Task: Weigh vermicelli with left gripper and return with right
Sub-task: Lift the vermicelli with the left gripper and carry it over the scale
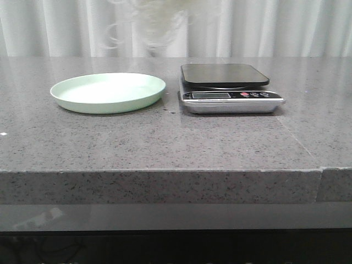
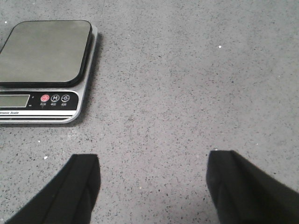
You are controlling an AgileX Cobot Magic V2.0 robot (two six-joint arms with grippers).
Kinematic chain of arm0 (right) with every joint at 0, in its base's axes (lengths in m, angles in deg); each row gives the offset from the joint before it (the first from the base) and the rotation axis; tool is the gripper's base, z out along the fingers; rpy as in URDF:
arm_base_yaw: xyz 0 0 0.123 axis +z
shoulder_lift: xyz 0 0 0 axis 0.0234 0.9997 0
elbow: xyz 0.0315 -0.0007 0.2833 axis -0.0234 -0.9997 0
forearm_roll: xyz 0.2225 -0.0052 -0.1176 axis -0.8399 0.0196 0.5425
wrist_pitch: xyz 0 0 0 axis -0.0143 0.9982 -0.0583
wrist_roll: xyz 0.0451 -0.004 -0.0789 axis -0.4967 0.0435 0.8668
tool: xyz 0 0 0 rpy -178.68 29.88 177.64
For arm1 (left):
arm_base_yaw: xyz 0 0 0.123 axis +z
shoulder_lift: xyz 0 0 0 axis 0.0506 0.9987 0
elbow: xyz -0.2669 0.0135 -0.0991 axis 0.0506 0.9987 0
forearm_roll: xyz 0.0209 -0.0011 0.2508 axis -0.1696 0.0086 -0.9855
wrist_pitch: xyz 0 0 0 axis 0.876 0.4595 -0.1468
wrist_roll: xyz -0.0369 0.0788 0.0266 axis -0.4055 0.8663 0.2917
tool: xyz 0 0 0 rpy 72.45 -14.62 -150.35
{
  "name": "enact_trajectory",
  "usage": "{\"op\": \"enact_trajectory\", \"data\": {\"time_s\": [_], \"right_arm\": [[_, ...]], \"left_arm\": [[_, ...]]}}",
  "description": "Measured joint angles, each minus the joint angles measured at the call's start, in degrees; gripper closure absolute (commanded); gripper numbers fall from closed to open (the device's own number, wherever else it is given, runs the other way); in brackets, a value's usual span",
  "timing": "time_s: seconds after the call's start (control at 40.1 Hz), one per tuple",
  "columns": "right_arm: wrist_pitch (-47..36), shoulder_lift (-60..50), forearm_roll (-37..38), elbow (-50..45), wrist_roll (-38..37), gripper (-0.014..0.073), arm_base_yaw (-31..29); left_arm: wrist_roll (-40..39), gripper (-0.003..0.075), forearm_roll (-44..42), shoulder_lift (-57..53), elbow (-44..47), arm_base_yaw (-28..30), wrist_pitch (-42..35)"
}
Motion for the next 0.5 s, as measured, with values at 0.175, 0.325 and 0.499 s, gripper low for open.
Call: {"op": "enact_trajectory", "data": {"time_s": [0.175, 0.325, 0.499], "right_arm": [[0.0, 0.0, 0.0, 0.0, 0.0, 0.0005, 0.0], [0.0, 0.0, 0.0, 0.0, 0.0, 0.0005, 0.0], [0.0, 0.0, 0.0, 0.0, 0.0, 0.0005, 0.0]], "left_arm": [[0.1, 0.0565, 0.1, 7.53, -8.48, -3.41, 0.0], [0.21, 0.0564, 0.1, 13.4, -12.25, -5.06, 0.13], [0.28, 0.0437, 0.2, 17.64, -13.0, -5.47, 0.41]]}}
